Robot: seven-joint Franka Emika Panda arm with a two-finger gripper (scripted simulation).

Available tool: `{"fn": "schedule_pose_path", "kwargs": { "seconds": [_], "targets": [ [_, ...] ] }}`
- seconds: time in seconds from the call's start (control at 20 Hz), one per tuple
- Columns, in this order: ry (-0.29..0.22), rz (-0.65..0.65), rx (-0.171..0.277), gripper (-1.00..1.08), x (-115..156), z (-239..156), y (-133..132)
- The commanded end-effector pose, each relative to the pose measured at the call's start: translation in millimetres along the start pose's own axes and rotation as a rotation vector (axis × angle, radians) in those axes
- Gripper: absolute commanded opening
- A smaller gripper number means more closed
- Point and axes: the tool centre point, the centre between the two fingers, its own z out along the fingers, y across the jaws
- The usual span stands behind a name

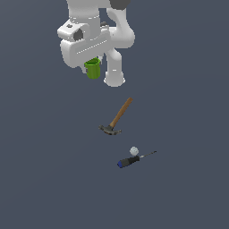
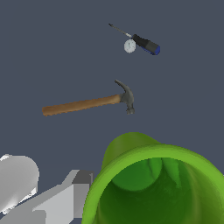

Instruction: Pick up a designated object from a clutter of objects.

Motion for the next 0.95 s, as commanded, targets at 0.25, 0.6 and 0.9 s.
{"fn": "schedule_pose_path", "kwargs": {
  "seconds": [0.25,0.6,0.9],
  "targets": [
    [0.001,-0.001,0.001,-1.00,-0.2,-57.4,-14.2],
    [0.001,-0.001,0.001,-1.00,0.4,-88.1,-20.5],
    [0.001,-0.001,0.001,-1.00,1.1,-96.3,-21.4]
  ]
}}
